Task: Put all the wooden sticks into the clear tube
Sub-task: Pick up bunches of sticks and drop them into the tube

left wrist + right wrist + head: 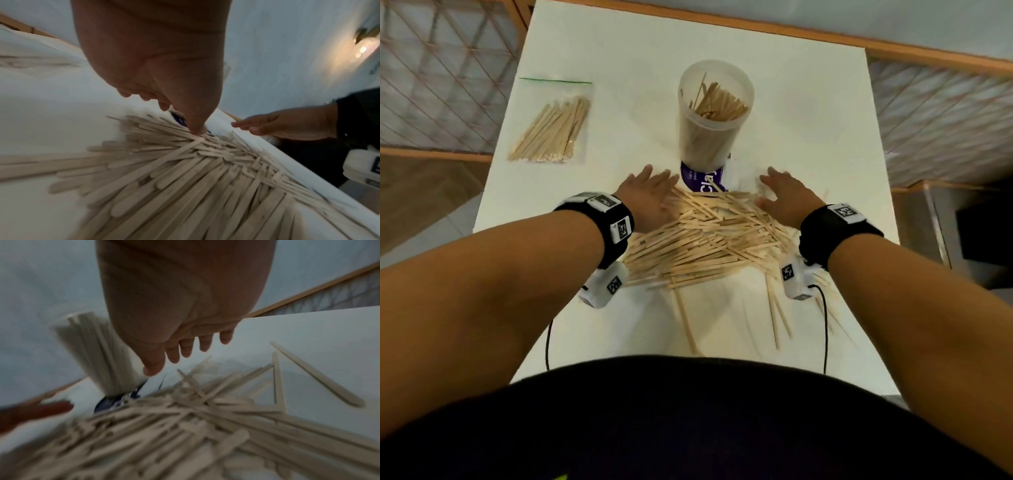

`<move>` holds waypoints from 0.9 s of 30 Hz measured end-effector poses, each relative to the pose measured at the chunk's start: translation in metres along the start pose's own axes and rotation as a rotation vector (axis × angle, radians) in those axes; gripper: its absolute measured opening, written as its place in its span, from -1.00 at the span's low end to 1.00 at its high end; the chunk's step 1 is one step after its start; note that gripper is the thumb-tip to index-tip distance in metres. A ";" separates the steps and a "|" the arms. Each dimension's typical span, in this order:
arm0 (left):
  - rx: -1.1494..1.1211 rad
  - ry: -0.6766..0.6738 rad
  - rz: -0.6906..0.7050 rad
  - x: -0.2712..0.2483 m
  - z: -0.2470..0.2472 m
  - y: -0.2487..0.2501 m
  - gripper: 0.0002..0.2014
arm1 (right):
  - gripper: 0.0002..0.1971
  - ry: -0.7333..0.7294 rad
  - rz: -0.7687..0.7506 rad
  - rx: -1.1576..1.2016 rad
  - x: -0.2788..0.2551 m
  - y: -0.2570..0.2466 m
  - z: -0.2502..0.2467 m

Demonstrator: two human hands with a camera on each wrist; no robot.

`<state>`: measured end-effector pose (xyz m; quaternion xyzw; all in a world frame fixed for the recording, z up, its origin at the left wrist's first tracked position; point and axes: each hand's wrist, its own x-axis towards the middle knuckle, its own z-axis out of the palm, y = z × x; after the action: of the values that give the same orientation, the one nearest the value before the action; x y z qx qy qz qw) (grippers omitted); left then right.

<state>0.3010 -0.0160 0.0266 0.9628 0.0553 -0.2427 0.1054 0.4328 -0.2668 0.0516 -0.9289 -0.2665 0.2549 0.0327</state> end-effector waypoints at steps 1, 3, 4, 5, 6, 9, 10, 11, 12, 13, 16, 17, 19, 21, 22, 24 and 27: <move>0.064 -0.007 0.015 0.002 0.002 0.003 -0.22 | -0.37 0.004 -0.051 -0.075 0.003 -0.002 0.005; 0.120 -0.025 0.028 0.005 0.006 0.006 -0.22 | -0.35 -0.018 -0.110 -0.146 0.007 -0.005 0.013; 0.113 -0.022 0.029 0.006 0.008 0.007 -0.22 | -0.34 -0.028 -0.113 -0.145 0.008 -0.006 0.016; 0.101 -0.004 0.027 0.005 0.010 0.009 -0.21 | -0.33 -0.024 -0.109 -0.139 0.007 -0.004 0.021; 0.091 0.022 0.026 0.003 0.011 0.009 -0.21 | -0.32 0.000 -0.109 -0.134 0.005 -0.002 0.025; 0.062 0.092 0.036 -0.006 0.020 0.009 -0.25 | -0.32 0.073 -0.121 -0.093 -0.007 0.004 0.032; 0.049 0.107 0.035 -0.010 0.024 0.009 -0.29 | -0.32 0.081 -0.114 -0.088 -0.011 0.007 0.035; 0.051 0.111 0.033 -0.013 0.028 0.007 -0.33 | -0.33 0.082 -0.102 -0.101 -0.013 0.009 0.037; 0.072 0.101 0.021 -0.016 0.030 0.006 -0.36 | -0.35 0.083 -0.092 -0.127 -0.015 0.011 0.040; 0.096 0.103 0.001 -0.019 0.033 0.005 -0.39 | -0.40 0.090 -0.085 -0.150 -0.016 0.013 0.042; 0.004 0.138 -0.086 -0.024 0.032 0.010 -0.54 | -0.55 0.122 -0.068 -0.175 -0.020 0.014 0.048; -0.042 0.150 -0.101 -0.024 0.032 0.012 -0.59 | -0.62 0.131 -0.065 -0.165 -0.019 0.015 0.049; -0.101 0.163 -0.134 -0.022 0.031 0.014 -0.68 | -0.73 0.127 -0.054 -0.128 -0.020 0.015 0.051; -0.127 0.185 -0.153 -0.023 0.031 0.014 -0.74 | -0.77 0.111 -0.051 -0.095 -0.021 0.016 0.053; -0.138 0.193 -0.162 -0.024 0.031 0.014 -0.75 | -0.76 0.111 -0.044 -0.065 -0.023 0.016 0.053; -0.161 0.203 -0.182 -0.027 0.032 0.015 -0.76 | -0.76 0.113 -0.018 -0.026 -0.027 0.017 0.054; -0.172 0.233 -0.201 -0.032 0.031 0.016 -0.77 | -0.81 0.125 0.025 0.054 -0.032 0.018 0.054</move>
<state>0.2610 -0.0407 0.0184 0.9614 0.1839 -0.1330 0.1556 0.3915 -0.3031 0.0156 -0.9451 -0.2452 0.2038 0.0708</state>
